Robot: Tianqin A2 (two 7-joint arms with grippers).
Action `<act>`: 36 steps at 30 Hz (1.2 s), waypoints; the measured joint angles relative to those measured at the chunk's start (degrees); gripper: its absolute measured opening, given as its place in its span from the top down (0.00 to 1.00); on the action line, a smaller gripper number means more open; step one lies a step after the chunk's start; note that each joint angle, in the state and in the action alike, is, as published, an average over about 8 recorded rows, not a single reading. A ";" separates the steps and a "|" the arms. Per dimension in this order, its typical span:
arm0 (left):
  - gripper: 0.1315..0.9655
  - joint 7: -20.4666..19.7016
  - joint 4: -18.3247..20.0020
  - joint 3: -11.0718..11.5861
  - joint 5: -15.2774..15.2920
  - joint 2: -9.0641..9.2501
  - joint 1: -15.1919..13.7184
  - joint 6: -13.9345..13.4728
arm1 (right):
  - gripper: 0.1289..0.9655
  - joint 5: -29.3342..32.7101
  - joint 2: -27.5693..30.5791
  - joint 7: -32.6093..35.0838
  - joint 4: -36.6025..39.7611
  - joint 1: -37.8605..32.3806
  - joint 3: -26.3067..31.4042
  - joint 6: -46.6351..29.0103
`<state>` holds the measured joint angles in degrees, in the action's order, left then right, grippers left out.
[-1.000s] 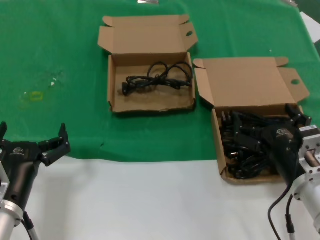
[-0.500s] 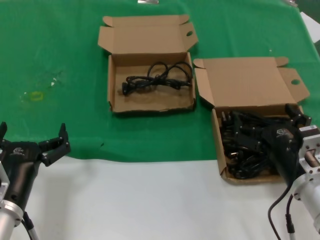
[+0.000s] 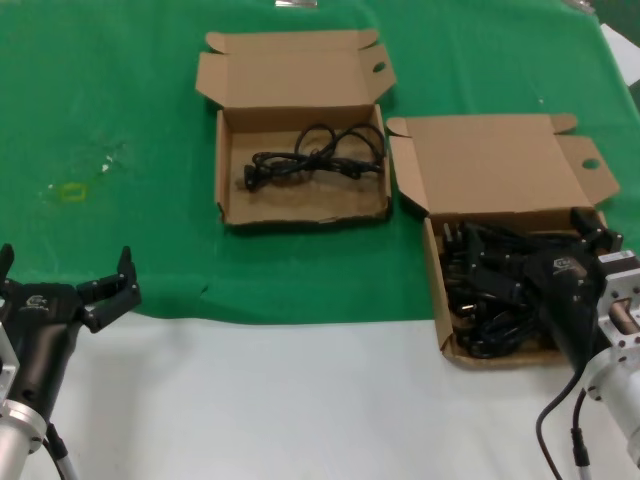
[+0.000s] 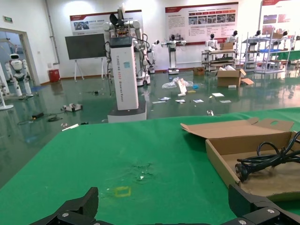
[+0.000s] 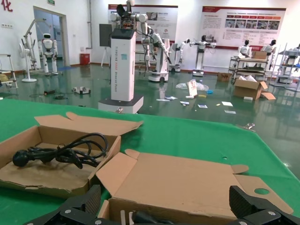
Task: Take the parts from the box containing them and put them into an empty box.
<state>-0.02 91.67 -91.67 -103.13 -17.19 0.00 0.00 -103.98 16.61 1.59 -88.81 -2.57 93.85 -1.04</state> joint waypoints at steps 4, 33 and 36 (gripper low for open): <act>0.00 0.00 0.00 0.00 0.00 0.00 0.00 0.00 | 0.00 0.00 0.00 0.00 0.00 0.00 0.00 0.00; 0.00 0.01 0.00 0.00 0.00 0.00 0.00 0.00 | 0.00 0.00 0.00 0.00 0.00 0.00 0.00 0.00; 0.00 0.01 0.00 0.00 0.00 0.00 0.00 0.00 | 0.00 0.00 0.00 0.00 0.00 0.00 0.00 0.00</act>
<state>0.00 91.67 -91.67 -103.13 -17.19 0.00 0.00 -103.98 16.61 1.60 -88.81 -2.57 93.85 -1.04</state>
